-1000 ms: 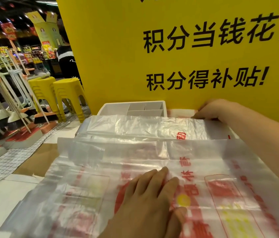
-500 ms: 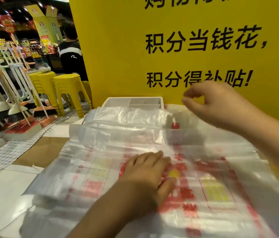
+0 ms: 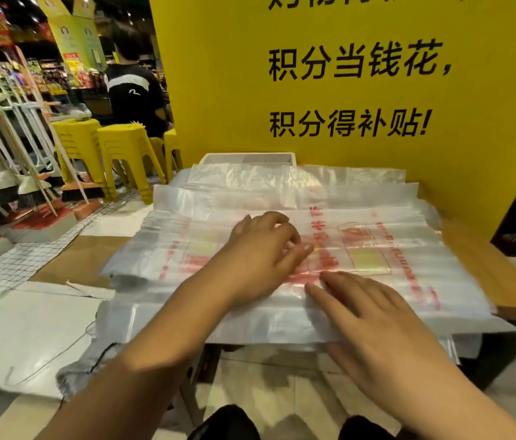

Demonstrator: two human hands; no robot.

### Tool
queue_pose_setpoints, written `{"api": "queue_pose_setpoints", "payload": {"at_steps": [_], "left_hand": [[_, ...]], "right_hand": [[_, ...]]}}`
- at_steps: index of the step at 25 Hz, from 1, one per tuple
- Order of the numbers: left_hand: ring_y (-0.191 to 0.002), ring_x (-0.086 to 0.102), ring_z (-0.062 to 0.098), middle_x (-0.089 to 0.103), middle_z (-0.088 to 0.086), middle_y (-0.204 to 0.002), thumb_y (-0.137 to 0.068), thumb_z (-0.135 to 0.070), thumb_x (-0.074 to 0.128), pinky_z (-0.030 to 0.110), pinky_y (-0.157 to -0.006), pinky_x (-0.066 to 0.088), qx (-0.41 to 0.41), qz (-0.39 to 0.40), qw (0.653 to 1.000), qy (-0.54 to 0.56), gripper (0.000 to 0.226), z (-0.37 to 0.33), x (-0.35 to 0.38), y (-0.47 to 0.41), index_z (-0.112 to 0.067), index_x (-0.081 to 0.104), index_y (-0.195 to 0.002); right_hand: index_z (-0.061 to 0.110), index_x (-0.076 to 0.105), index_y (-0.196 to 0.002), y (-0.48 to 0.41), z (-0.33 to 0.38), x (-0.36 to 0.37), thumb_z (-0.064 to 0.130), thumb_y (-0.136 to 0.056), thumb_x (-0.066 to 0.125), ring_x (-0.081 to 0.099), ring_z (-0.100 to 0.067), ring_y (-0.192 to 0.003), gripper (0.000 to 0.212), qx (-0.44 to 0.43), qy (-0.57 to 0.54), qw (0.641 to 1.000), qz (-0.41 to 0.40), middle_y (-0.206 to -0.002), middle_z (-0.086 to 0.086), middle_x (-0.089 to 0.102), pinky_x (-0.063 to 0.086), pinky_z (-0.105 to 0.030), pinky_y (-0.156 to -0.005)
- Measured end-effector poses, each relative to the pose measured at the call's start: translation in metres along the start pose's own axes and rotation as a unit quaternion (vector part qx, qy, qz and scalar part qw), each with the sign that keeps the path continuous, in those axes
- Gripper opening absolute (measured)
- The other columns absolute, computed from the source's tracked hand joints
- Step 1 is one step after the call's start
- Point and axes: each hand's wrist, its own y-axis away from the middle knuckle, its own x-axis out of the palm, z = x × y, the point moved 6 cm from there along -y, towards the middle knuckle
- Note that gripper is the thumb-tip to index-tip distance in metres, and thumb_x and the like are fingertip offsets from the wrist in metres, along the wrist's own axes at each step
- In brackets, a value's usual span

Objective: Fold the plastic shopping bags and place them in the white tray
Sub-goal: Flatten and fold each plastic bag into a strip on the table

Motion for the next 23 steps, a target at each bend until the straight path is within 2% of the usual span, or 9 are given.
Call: {"api": "queue_pose_setpoints", "payload": {"at_steps": [2, 5, 9, 11, 14, 16, 18, 20, 23], "left_hand": [[-0.144, 0.020, 0.007, 0.031, -0.012, -0.153, -0.093, -0.068, 0.040, 0.036, -0.123, 0.008, 0.037, -0.019, 0.999, 0.009, 0.054, -0.003, -0.009, 0.045, -0.039, 0.046, -0.139], [-0.150, -0.015, 0.006, -0.006, -0.013, -0.164, -0.088, -0.072, 0.050, 0.038, -0.121, -0.017, 0.022, 0.042, 0.994, -0.094, 0.082, 0.020, 0.004, 0.095, -0.050, 0.004, -0.153], [-0.146, -0.034, 0.018, -0.034, -0.002, -0.160, -0.084, -0.057, 0.068, 0.044, -0.117, -0.023, 0.012, 0.033, 0.986, -0.162, 0.116, 0.033, 0.021, 0.096, -0.045, -0.027, -0.149], [-0.149, -0.029, 0.022, -0.026, 0.002, -0.164, -0.085, -0.045, 0.070, 0.047, -0.118, -0.021, 0.035, 0.014, 0.983, -0.181, 0.116, 0.026, 0.029, 0.095, -0.043, -0.025, -0.151], [-0.154, -0.007, 0.023, 0.004, 0.002, -0.167, -0.085, -0.027, 0.063, 0.046, -0.121, -0.014, 0.044, -0.016, 0.982, -0.183, 0.098, 0.024, 0.027, 0.095, -0.039, -0.003, -0.156], [-0.153, 0.004, 0.022, 0.016, 0.000, -0.165, -0.081, -0.022, 0.063, 0.044, -0.123, -0.008, 0.052, -0.027, 0.984, -0.169, 0.093, 0.024, 0.020, 0.091, -0.038, 0.010, -0.156], [-0.151, 0.016, 0.023, 0.027, -0.001, -0.160, -0.075, -0.015, 0.064, 0.044, -0.124, 0.000, 0.056, -0.047, 0.985, -0.158, 0.093, 0.023, 0.013, 0.087, -0.037, 0.021, -0.154], [-0.148, 0.024, 0.022, 0.033, -0.002, -0.157, -0.073, -0.010, 0.065, 0.044, -0.124, 0.006, 0.052, -0.055, 0.985, -0.154, 0.093, 0.021, 0.011, 0.080, -0.037, 0.026, -0.153], [-0.142, 0.036, 0.025, 0.044, 0.002, -0.150, -0.069, -0.002, 0.066, 0.051, -0.121, 0.016, 0.059, -0.066, 0.986, -0.145, 0.091, 0.015, 0.012, 0.063, -0.034, 0.035, -0.149]], "right_hand": [[0.023, 0.055, -0.133, -0.004, -0.009, -0.005, 0.034, -0.070, 0.072, 0.061, -0.030, -0.113, 0.067, 0.032, -0.010, 0.999, -0.008, -0.129, -0.006, 0.059, 0.052, -0.041, -0.088], [0.023, 0.059, -0.131, -0.007, -0.016, -0.003, 0.026, -0.080, 0.073, 0.060, -0.031, -0.113, 0.053, 0.068, -0.009, 0.997, -0.033, -0.127, -0.006, 0.062, 0.051, -0.042, -0.083], [0.022, 0.060, -0.128, -0.017, -0.017, -0.004, 0.029, -0.078, 0.077, 0.061, -0.034, -0.108, 0.054, 0.084, -0.006, 0.995, -0.057, -0.123, -0.008, 0.063, 0.051, -0.044, -0.080], [0.025, 0.053, -0.135, -0.015, -0.018, -0.004, 0.048, -0.082, 0.067, 0.058, -0.032, -0.116, 0.059, 0.066, 0.001, 0.997, -0.047, -0.131, -0.007, 0.059, 0.050, -0.046, -0.088], [0.023, 0.042, -0.148, -0.008, -0.010, 0.002, 0.078, -0.077, 0.058, 0.047, -0.031, -0.134, 0.091, 0.018, 0.029, 0.999, -0.001, -0.146, -0.008, 0.048, 0.037, -0.046, -0.110], [0.022, 0.043, -0.147, -0.011, -0.008, 0.000, 0.063, -0.064, 0.080, 0.049, -0.032, -0.132, 0.100, 0.008, 0.043, 0.999, 0.003, -0.144, -0.010, 0.051, 0.036, -0.047, -0.111], [0.021, 0.052, -0.141, -0.017, -0.012, -0.009, 0.036, -0.053, 0.090, 0.060, -0.032, -0.120, 0.097, 0.014, 0.039, 0.999, -0.017, -0.134, -0.009, 0.060, 0.049, -0.048, -0.099], [0.020, 0.061, -0.132, -0.021, -0.021, -0.021, 0.019, -0.049, 0.089, 0.068, -0.032, -0.104, 0.088, 0.016, 0.040, 0.998, -0.049, -0.122, -0.006, 0.068, 0.055, -0.045, -0.083], [0.021, 0.062, -0.131, -0.023, -0.035, -0.023, 0.012, -0.059, 0.083, 0.069, -0.031, -0.097, 0.076, 0.038, 0.043, 0.997, -0.052, -0.117, -0.003, 0.070, 0.056, -0.042, -0.072]]}}
